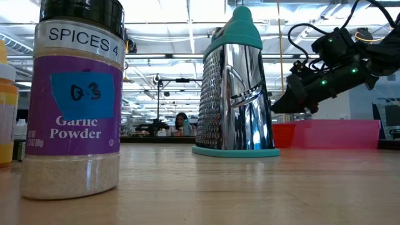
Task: Pick & Place Kitchen Items
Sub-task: Put the large black food coloring bottle into the red bin
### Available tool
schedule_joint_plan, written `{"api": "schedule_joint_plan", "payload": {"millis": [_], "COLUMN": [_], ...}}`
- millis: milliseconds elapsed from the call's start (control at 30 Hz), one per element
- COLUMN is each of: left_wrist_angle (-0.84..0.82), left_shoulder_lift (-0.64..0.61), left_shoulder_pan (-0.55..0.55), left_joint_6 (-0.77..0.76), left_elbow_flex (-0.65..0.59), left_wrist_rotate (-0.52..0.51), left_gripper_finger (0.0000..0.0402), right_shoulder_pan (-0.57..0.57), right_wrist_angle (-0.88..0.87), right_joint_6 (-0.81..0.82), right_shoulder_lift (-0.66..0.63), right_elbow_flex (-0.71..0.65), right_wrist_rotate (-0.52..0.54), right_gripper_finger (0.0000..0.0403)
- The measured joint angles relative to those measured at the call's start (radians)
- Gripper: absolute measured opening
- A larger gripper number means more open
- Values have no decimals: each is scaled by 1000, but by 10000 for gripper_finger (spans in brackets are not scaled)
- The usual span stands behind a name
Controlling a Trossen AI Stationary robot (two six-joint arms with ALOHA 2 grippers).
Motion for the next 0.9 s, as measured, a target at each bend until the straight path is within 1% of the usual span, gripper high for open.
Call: {"api": "schedule_joint_plan", "payload": {"millis": [67,200,267,400,633,700,800,900], "left_wrist_angle": [34,138,189,254,278,285,308,309], "left_shoulder_lift": [7,33,56,125,317,373,453,533], "left_shoulder_pan": [68,202,266,394,559,597,646,676], "left_joint_6": [74,255,334,464,617,657,708,734], "left_elbow_flex": [28,84,116,182,323,375,456,546], "left_wrist_rotate": [-1,7,29,89,146,185,274,307], "left_gripper_finger": [16,16,16,16,16,16,16,16], "right_shoulder_pan": [0,0,0,0,0,0,1,1], "right_wrist_angle": [25,86,119,165,217,216,216,181], "right_joint_6": [0,1,12,29,30,30,30,14], "right_shoulder_lift": [0,0,0,0,0,0,0,0], "right_elbow_flex": [0,0,0,0,11,29,69,116], "right_wrist_rotate": [-5,-78,-105,-105,-105,-116,-157,-158], "right_gripper_finger": [128,128,128,128,128,128,128,128]}}
